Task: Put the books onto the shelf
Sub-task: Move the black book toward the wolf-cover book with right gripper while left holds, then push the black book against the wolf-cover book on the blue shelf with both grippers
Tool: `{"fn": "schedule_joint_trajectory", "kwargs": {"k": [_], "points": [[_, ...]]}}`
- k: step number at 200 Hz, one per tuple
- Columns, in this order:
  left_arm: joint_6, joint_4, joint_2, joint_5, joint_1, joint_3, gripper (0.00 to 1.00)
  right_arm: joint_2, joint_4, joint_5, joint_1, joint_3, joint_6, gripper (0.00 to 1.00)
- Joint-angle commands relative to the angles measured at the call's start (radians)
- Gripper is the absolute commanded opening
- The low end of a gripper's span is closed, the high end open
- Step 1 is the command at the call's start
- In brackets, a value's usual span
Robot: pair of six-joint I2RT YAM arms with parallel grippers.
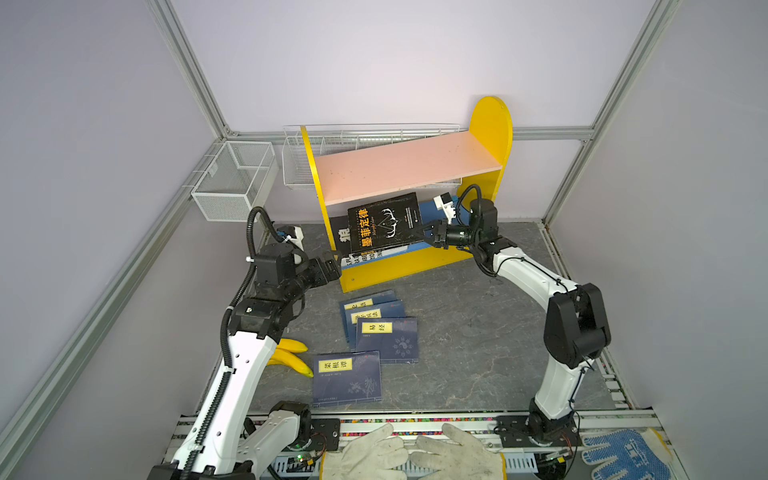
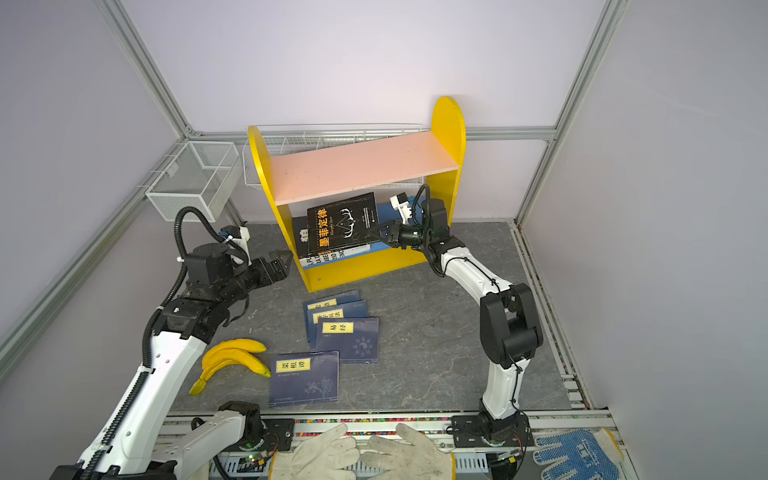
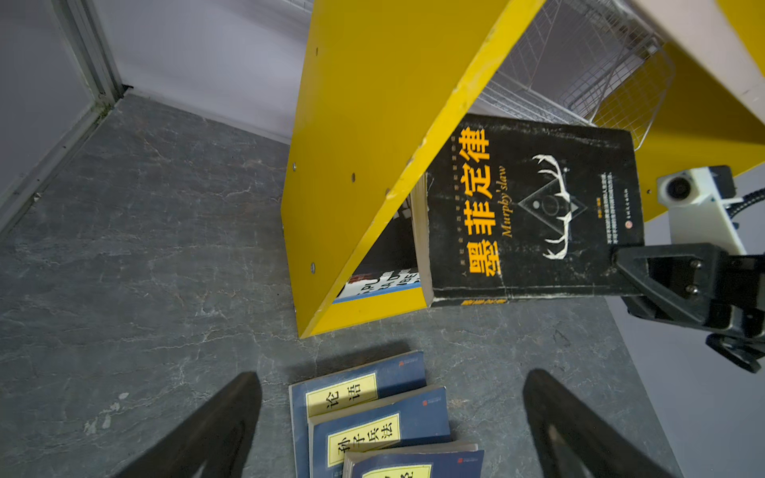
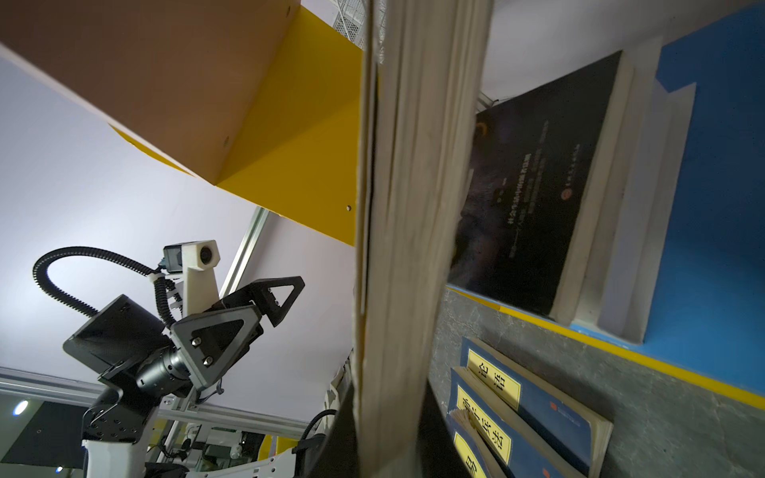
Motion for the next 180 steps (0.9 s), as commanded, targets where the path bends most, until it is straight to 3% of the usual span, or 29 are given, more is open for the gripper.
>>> {"fn": "schedule_joint_trajectory", "kwargs": {"k": [1,43,93,180], "points": [[0.013,0.063,0.005,0.099,0.014,-0.025,0.99,0.021,-0.096,-0.022,0.025,0.111,-0.121,0.08],[0.020,0.121,0.050,0.132,0.014,-0.038,0.99,0.134,-0.167,-0.013,0.039,0.260,-0.163,0.08],[0.009,0.176,0.103,0.097,0.014,-0.048,0.99,0.226,-0.258,-0.039,0.046,0.397,-0.204,0.09],[-0.016,0.260,0.217,0.040,0.014,-0.041,0.99,0.305,-0.204,-0.056,0.050,0.454,-0.147,0.09]]}}
